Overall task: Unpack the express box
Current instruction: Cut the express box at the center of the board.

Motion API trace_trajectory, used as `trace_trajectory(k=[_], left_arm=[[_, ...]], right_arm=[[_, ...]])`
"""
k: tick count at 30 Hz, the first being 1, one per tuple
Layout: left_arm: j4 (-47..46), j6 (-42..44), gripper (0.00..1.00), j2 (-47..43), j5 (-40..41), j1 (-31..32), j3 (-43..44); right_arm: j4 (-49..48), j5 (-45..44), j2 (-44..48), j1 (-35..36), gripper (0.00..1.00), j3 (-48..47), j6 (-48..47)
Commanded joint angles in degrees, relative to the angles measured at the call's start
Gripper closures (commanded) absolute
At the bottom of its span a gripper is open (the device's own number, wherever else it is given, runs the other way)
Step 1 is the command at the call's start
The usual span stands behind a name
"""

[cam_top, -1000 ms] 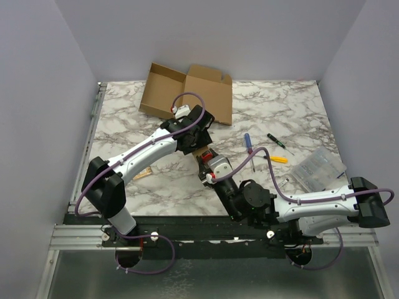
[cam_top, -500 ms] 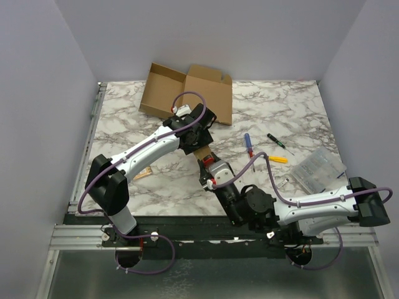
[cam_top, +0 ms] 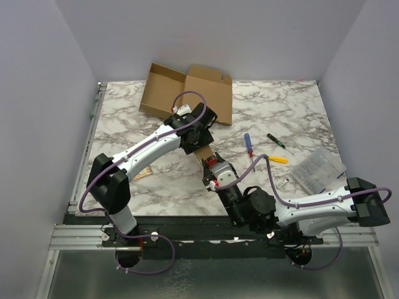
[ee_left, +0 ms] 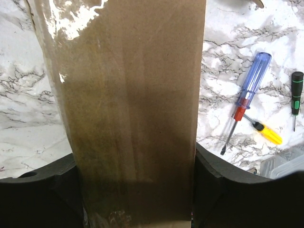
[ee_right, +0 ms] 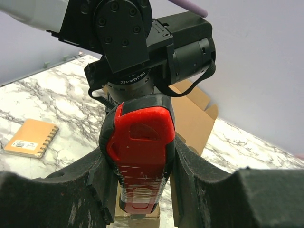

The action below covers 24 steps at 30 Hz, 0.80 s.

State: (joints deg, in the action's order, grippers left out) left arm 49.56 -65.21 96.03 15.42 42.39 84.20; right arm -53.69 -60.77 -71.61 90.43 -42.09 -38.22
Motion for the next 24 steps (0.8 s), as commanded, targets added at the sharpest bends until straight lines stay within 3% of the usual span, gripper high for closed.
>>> trace_trajectory(k=[1, 24], left_arm=[[3.62, -1.2, 1.0, 2.12, -2.1, -0.13, -0.78], [3.46, -1.49, 1.0, 1.94, -2.98, -0.12, -1.03]], right_arm=[[-4.22, -0.8, 0.67, 0.36, 1.0, -0.2, -1.33], [-6.03, -0.38, -0.76, -0.18, 1.0, 1.42, -0.54]])
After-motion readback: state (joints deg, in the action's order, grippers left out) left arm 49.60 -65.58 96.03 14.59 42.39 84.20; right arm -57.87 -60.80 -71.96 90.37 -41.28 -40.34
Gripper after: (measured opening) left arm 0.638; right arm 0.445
